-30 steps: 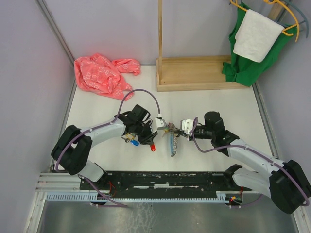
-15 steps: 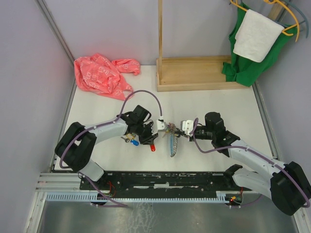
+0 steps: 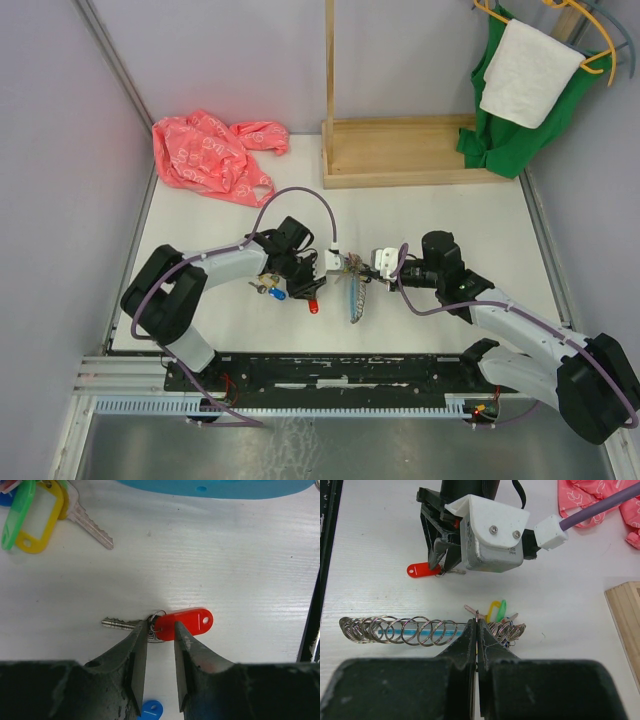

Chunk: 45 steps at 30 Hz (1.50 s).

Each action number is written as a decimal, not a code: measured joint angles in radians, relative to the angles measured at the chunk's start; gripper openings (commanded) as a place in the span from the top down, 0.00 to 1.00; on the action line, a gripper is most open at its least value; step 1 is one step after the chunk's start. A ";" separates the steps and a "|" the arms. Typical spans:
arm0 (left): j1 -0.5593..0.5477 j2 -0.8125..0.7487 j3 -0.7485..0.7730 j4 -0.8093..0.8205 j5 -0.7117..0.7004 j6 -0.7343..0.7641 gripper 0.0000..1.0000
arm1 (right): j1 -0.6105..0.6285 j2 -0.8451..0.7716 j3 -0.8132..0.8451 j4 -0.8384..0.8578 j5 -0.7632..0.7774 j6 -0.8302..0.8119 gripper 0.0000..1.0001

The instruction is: Put the keys on the keyring

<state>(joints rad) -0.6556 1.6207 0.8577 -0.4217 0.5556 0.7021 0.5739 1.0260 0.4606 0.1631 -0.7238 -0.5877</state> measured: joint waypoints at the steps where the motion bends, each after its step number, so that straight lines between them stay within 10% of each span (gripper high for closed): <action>1: 0.000 0.000 0.000 0.000 0.000 0.002 0.65 | 0.000 0.000 0.000 0.000 0.000 -0.001 0.99; 30: 0.000 0.053 0.063 -0.042 0.003 0.006 0.72 | 0.000 -0.001 -0.001 -0.001 0.000 -0.002 0.99; 45: -0.003 0.052 0.064 -0.063 0.005 0.007 0.97 | 0.000 -0.005 -0.001 -0.006 0.000 -0.002 0.99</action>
<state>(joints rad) -0.6586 1.6726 0.9218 -0.4843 0.5606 0.7090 0.5739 1.0210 0.4599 0.1570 -0.7235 -0.5896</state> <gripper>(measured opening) 0.036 0.015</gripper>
